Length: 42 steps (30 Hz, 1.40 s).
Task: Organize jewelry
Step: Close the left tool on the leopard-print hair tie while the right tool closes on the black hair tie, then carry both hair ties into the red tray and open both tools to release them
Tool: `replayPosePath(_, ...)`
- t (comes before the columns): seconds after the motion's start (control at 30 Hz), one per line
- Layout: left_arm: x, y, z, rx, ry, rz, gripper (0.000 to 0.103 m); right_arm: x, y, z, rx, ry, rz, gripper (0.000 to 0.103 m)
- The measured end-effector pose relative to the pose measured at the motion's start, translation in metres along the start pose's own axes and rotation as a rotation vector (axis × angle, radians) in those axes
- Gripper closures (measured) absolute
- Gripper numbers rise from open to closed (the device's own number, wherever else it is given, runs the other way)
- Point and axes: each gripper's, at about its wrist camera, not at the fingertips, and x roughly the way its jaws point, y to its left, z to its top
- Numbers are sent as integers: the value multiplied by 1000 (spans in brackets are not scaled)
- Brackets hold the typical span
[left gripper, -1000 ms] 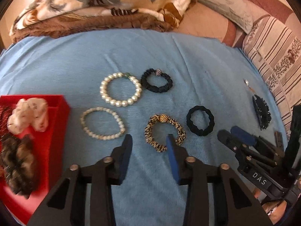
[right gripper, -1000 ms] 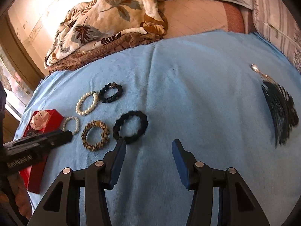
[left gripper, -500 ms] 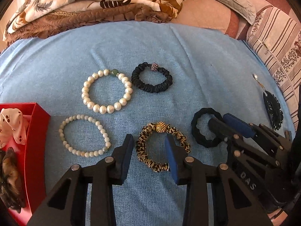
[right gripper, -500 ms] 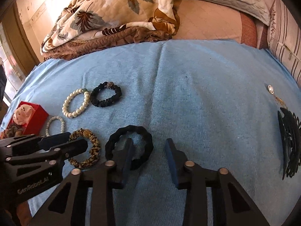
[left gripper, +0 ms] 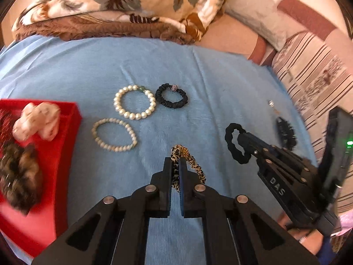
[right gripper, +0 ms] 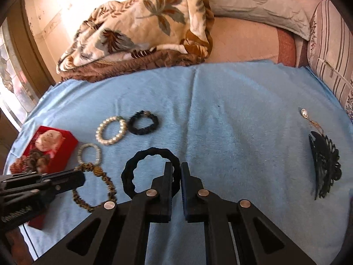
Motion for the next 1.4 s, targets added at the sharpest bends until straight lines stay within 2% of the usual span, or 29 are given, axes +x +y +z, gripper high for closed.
replayPosePath(0.13, -39, 14, -15, -46, -45, -18, 98, -17, 13, -7, -12, -6, 19, 95)
replayPosePath(0.3, -77, 43, -33, -111, -101, 13, 98, -32, 35, -18, -35, -6, 49, 95)
replayPosePath(0.67, -135, 161, -69, -365, -177, 117, 98, -46, 114, -25, -157, -3, 141, 95)
replayPosePath(0.83, -136, 193, -79, -427, -176, 149, 98, -39, 156, -25, -217, 14, 178, 95)
replayPosePath(1.07, -120, 210, -89, -441, -137, 159, 98, -15, 206, -18, -306, 43, 195, 95)
replayPosePath(1.4, -109, 221, -93, -455, -124, 154, 97, 43, 244, 1, -375, 88, 134, 95)
